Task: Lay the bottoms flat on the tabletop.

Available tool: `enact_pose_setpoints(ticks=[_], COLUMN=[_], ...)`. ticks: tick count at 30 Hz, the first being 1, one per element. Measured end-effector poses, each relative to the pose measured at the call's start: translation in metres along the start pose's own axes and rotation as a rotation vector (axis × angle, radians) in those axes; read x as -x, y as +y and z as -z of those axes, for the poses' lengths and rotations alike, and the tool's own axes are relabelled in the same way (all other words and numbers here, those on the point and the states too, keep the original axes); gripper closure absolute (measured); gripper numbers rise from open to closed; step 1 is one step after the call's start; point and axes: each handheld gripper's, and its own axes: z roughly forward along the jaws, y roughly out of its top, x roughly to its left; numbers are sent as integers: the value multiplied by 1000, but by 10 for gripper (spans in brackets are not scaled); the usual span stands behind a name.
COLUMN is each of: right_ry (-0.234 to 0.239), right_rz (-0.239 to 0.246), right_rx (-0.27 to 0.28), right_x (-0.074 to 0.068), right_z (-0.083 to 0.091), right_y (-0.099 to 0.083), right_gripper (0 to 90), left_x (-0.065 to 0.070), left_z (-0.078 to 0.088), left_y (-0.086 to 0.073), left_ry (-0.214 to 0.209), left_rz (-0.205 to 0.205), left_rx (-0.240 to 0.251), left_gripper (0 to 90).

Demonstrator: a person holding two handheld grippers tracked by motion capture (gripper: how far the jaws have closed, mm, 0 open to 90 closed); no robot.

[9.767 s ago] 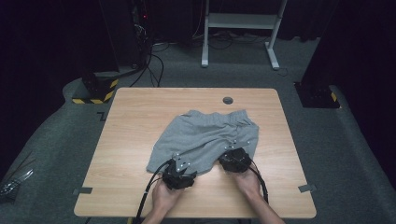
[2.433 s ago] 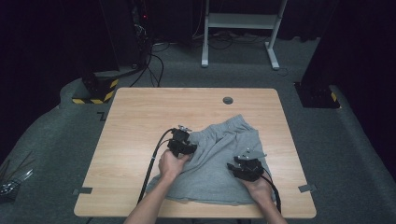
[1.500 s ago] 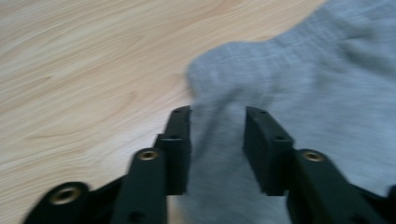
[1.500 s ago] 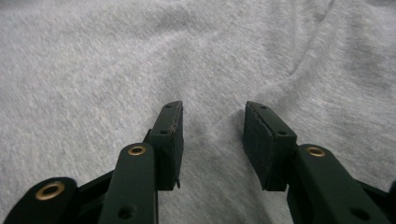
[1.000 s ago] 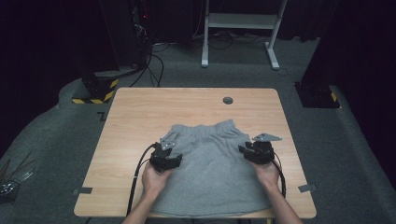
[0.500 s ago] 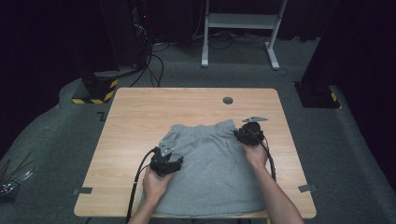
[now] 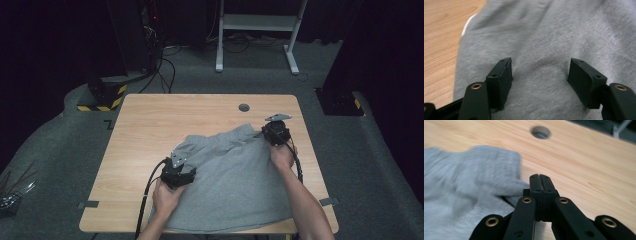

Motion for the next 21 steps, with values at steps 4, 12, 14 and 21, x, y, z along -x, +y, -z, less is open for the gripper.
enact_pose_setpoints(ticks=[4, 12, 14, 21], right_ry=[10, 93, 129, 132], right_rz=[-64, -29, -24, 60], right_rx=[-96, 93, 100, -48], right_x=[3, -23, -27, -33], right_z=[-18, 28, 36, 14], right_y=[-20, -50, -58, -68], right_gripper=[812, 577, 579, 891], left_x=[0, -1, -1, -8], left_z=[0, 0, -1, -10], left_y=[0, 3, 6, 24], left_ry=[-2, 10, 14, -1], left_rz=[3, 32, 37, 16], left_rx=[0, -6, -20, -82], left_gripper=[355, 410, 458, 816])
